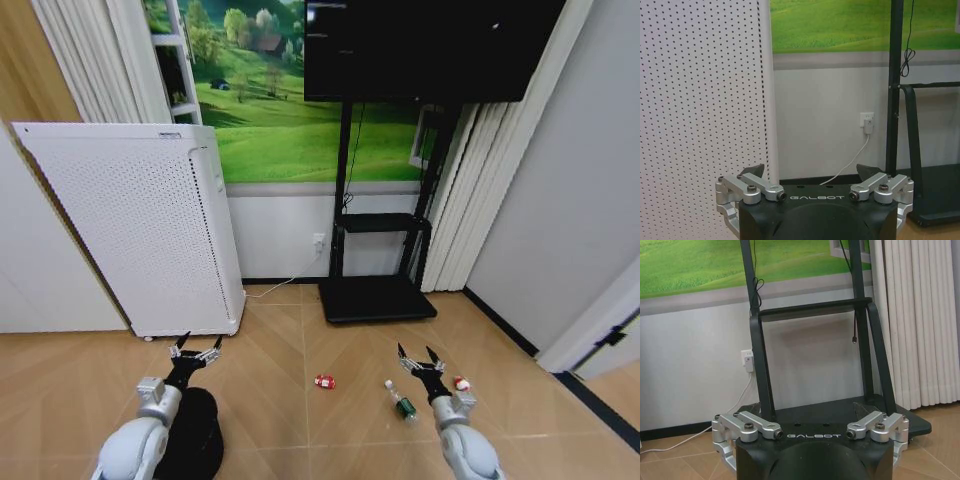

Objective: Pick up the trash bin and place the garbage on the floor into it.

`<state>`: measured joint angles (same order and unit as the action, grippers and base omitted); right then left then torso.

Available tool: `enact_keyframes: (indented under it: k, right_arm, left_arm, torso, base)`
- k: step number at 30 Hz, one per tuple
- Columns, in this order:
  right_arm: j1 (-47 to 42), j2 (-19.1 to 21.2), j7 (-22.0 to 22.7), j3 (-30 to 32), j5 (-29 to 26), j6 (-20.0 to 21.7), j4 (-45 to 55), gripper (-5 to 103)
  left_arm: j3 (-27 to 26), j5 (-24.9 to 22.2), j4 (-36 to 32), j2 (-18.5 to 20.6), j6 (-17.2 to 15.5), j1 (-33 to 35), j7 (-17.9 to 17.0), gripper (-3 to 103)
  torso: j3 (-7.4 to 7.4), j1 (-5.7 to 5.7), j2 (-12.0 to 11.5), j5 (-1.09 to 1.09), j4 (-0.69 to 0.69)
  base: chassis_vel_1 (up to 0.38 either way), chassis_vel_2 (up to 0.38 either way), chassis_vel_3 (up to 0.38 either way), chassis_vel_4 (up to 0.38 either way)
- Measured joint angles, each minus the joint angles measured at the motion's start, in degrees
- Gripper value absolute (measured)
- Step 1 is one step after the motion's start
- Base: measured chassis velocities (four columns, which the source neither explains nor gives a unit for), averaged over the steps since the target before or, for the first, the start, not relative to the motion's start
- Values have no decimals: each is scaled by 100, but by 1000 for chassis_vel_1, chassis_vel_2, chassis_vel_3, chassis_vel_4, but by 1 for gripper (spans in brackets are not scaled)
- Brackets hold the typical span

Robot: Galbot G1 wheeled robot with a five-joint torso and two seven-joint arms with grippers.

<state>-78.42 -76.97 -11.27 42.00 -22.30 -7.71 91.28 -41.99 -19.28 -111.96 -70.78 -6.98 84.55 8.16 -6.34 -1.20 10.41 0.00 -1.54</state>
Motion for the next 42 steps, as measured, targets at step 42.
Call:
enact_keyframes:
  k: [42]
  right_arm:
    - [25,-20,146,-9,-38,-117,-472,100]
  left_arm:
    - [-1646,-1118,-409,235,-2966,1270,-2512,100]
  torso:
    - [207,62,-266,0,2]
  base:
    - [0,0,0,0]
